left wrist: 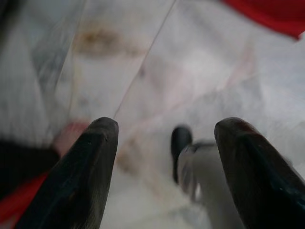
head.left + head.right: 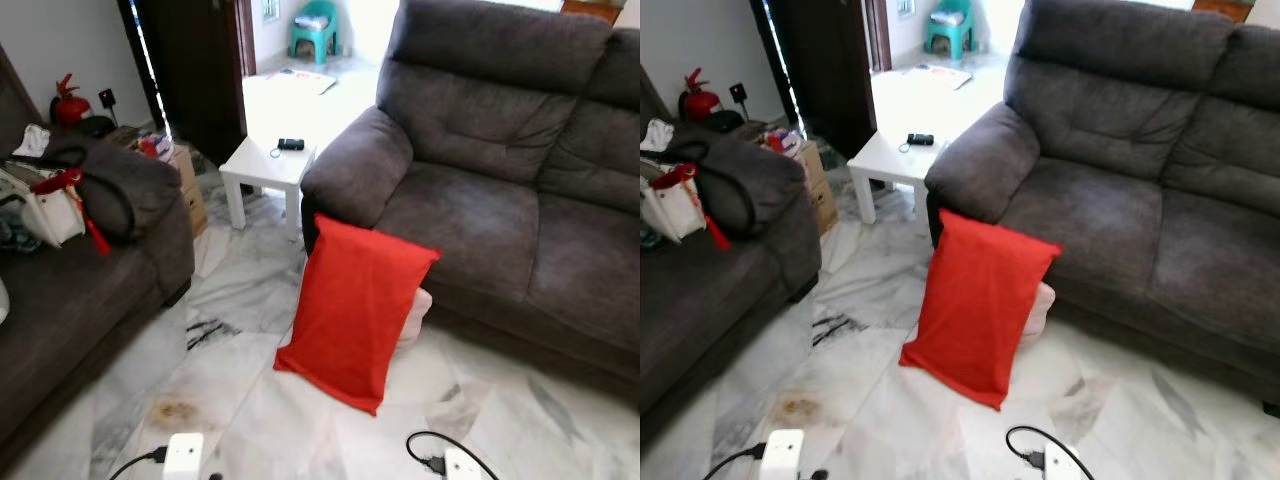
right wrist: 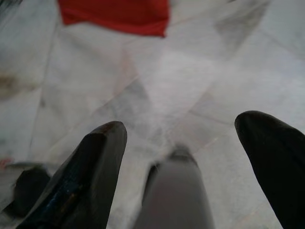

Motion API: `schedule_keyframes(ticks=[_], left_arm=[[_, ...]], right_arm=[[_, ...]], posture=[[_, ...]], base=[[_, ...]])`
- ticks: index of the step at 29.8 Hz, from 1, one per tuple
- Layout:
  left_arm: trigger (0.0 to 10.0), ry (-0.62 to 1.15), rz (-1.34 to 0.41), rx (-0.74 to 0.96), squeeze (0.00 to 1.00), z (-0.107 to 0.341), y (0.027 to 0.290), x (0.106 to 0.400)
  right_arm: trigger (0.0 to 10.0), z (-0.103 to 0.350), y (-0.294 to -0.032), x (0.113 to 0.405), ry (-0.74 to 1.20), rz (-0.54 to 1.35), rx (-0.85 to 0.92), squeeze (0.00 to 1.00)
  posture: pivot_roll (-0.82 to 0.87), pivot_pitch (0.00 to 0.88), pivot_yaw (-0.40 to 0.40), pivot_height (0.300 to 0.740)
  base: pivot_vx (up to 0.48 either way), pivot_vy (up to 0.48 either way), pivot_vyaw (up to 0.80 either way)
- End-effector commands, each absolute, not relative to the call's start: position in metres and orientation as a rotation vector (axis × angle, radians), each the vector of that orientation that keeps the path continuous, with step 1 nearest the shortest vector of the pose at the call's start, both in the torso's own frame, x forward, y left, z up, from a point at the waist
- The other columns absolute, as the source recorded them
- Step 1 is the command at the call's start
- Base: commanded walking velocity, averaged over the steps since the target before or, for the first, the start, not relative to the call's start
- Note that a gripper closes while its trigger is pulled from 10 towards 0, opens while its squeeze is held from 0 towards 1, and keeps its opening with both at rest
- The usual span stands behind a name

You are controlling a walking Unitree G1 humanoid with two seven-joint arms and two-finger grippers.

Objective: Move the pillow to the sofa from floor

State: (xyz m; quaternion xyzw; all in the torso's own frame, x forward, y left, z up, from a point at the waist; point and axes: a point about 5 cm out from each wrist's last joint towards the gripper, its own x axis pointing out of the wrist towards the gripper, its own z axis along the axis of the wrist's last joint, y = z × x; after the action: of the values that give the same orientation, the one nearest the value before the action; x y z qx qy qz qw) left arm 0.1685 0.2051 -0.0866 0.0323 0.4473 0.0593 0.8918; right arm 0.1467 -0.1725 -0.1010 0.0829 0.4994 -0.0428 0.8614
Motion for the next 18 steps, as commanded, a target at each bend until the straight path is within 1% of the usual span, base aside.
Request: schedule_keyframes(ticks=[1,14,18], left_arm=[[10.0,0.94,0.082,0.069,0.0,-0.0882,0.195,0.1693],[10.0,0.947,0.077,0.068,0.0,-0.0884,0.195,0.1692],[10.0,0.948,0.077,0.067,0.0,-0.0886,0.1944,0.1691]], right_arm=[[10.0,-0.1034,-0.1815,0.1377,1.064,-0.126,0.174,0.0],[10.0,-0.1033,-0.1813,0.1382,1.063,-0.134,0.178,0.0],[10.0,-0.1033,-0.1812,0.138,1.061,-0.131,0.193,0.0]], posture=[[0.08,0.0,-0.026,0.74],[0.09,0.0,-0.029,0.74],[0.09,0.0,-0.031,0.74]], base=[[0.352,0.0,0.0],[0.353,0.0,0.0],[0.352,0.0,-0.8]])
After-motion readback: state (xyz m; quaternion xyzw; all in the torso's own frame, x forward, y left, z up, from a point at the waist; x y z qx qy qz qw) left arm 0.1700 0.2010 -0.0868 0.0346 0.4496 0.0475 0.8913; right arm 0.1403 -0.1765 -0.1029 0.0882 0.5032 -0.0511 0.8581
